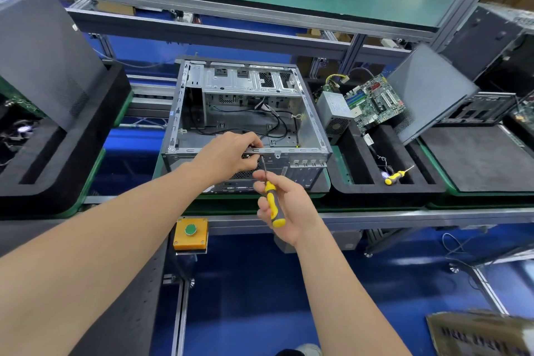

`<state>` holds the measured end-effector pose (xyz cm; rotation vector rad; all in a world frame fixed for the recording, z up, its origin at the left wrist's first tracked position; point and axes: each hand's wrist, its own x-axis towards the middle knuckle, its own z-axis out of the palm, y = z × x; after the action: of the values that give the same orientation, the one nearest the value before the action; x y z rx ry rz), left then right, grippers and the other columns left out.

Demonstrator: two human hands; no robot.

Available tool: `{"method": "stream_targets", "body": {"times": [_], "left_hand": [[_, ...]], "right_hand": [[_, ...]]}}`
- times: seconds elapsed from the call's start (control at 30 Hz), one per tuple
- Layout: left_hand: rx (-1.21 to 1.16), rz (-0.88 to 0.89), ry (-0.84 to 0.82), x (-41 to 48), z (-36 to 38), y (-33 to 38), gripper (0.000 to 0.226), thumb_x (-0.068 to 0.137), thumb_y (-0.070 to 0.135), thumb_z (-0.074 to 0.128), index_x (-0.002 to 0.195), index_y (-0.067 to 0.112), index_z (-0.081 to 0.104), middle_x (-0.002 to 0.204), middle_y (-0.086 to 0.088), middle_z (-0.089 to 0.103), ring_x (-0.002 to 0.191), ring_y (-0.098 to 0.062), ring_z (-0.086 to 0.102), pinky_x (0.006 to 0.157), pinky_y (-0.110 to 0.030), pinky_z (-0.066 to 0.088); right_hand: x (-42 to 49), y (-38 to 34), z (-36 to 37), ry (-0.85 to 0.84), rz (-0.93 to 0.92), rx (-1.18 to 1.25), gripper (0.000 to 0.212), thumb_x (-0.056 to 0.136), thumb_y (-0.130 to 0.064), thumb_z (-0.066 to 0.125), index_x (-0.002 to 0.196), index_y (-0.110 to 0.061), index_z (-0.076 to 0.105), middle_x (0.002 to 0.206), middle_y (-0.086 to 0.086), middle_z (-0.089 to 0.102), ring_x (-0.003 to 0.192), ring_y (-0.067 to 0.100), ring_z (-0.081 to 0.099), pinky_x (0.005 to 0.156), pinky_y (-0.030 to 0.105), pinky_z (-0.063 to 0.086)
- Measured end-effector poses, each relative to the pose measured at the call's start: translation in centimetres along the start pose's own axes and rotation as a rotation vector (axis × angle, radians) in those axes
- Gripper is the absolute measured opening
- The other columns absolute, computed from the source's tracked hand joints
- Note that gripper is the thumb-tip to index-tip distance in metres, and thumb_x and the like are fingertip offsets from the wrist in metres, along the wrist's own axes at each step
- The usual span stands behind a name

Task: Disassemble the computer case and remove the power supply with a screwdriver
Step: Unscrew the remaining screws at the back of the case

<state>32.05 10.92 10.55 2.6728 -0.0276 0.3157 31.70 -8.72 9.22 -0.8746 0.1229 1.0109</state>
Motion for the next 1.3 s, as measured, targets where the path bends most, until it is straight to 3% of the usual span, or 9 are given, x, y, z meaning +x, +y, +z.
{"method": "stream_targets", "body": {"times": [0.1, 0.2, 0.3, 0.47, 0.57, 0.73, 0.93, 1.13, 1.3], "left_hand": [[-0.001, 0.006, 0.003, 0.0, 0.1, -0.1, 0.026, 0.094, 0.032, 0.064, 0.118, 0.023, 0.063, 0.097, 0.004, 0.072, 0.077, -0.015, 0.056, 0.072, -0.039, 0.051], [-0.006, 0.006, 0.010, 0.0, 0.1, 0.0, 0.025, 0.094, 0.031, 0.064, 0.117, 0.023, 0.063, 0.094, 0.006, 0.071, 0.072, -0.013, 0.053, 0.067, -0.035, 0.047], [-0.007, 0.000, 0.002, 0.0, 0.2, 0.0, 0.025, 0.094, 0.031, 0.064, 0.117, 0.023, 0.062, 0.092, 0.007, 0.069, 0.070, -0.013, 0.054, 0.065, -0.034, 0.045], [0.008, -0.002, -0.008, 0.1, 0.2, 0.0, 0.025, 0.094, 0.030, 0.064, 0.118, 0.023, 0.062, 0.090, 0.007, 0.070, 0.070, -0.014, 0.057, 0.064, -0.032, 0.042], [0.009, -0.012, -0.021, 0.1, 0.1, 0.1, 0.025, 0.093, 0.030, 0.064, 0.117, 0.023, 0.062, 0.092, 0.006, 0.071, 0.072, -0.016, 0.060, 0.065, -0.034, 0.047], [0.010, -0.024, -0.022, 0.0, 0.0, 0.2, 0.027, 0.093, 0.032, 0.063, 0.119, 0.024, 0.062, 0.091, 0.005, 0.071, 0.069, -0.015, 0.058, 0.065, -0.036, 0.049], [-0.003, -0.013, -0.008, 0.0, 0.0, 0.1, 0.026, 0.093, 0.031, 0.063, 0.119, 0.023, 0.062, 0.081, 0.009, 0.065, 0.059, -0.003, 0.052, 0.055, -0.029, 0.037], [-0.005, -0.003, -0.009, 0.0, 0.0, -0.1, 0.027, 0.094, 0.034, 0.063, 0.119, 0.024, 0.062, 0.095, 0.004, 0.073, 0.072, -0.015, 0.061, 0.069, -0.039, 0.052], [0.002, 0.000, -0.006, 0.1, 0.2, -0.2, 0.027, 0.094, 0.033, 0.063, 0.119, 0.023, 0.063, 0.090, 0.005, 0.071, 0.060, -0.004, 0.054, 0.058, -0.033, 0.043]], "right_hand": [[0.0, 0.4, -0.5, -0.233, 0.091, 0.440, 0.022, 0.107, -0.018, 0.046, 0.108, -0.003, 0.062, 0.080, 0.004, 0.055, 0.038, 0.008, 0.040, 0.033, 0.017, 0.032], [0.3, 0.5, -0.3, -0.143, 0.021, 0.388, 0.023, 0.104, -0.014, 0.047, 0.111, -0.001, 0.065, 0.070, 0.000, 0.052, 0.031, 0.009, 0.038, 0.029, 0.020, 0.030], [0.1, 0.2, 0.0, 0.083, -0.137, -0.162, 0.026, 0.108, -0.016, 0.046, 0.117, -0.004, 0.067, 0.071, 0.002, 0.056, 0.033, 0.015, 0.041, 0.033, 0.023, 0.032], [-0.3, 0.4, 1.5, 0.564, -0.484, -1.565, 0.015, 0.104, -0.020, 0.044, 0.095, -0.016, 0.055, 0.074, 0.001, 0.059, 0.060, 0.023, 0.056, 0.049, 0.030, 0.037], [0.3, 1.9, 2.7, 0.766, -0.557, -1.784, 0.007, 0.104, -0.023, 0.047, 0.097, -0.020, 0.049, 0.087, 0.005, 0.063, 0.078, 0.033, 0.062, 0.064, 0.035, 0.036], [0.4, 1.3, 2.3, 0.706, -0.545, -1.496, 0.022, 0.100, -0.026, 0.049, 0.086, -0.015, 0.062, 0.074, 0.003, 0.063, 0.070, 0.026, 0.058, 0.058, 0.033, 0.036], [0.2, -0.8, 1.6, 0.396, -0.131, -0.595, 0.038, 0.100, -0.022, 0.047, 0.094, -0.011, 0.082, 0.065, 0.003, 0.056, 0.049, 0.018, 0.040, 0.047, 0.031, 0.036], [-0.4, -0.6, 0.1, -0.024, 0.062, 0.170, 0.022, 0.106, -0.020, 0.053, 0.116, -0.005, 0.066, 0.078, 0.006, 0.055, 0.070, 0.020, 0.069, 0.054, 0.030, 0.061], [-0.3, 0.0, -0.7, -0.216, 0.166, 0.479, 0.023, 0.110, -0.019, 0.045, 0.111, -0.002, 0.061, 0.084, 0.007, 0.052, 0.034, 0.008, 0.042, 0.029, 0.017, 0.035]]}}
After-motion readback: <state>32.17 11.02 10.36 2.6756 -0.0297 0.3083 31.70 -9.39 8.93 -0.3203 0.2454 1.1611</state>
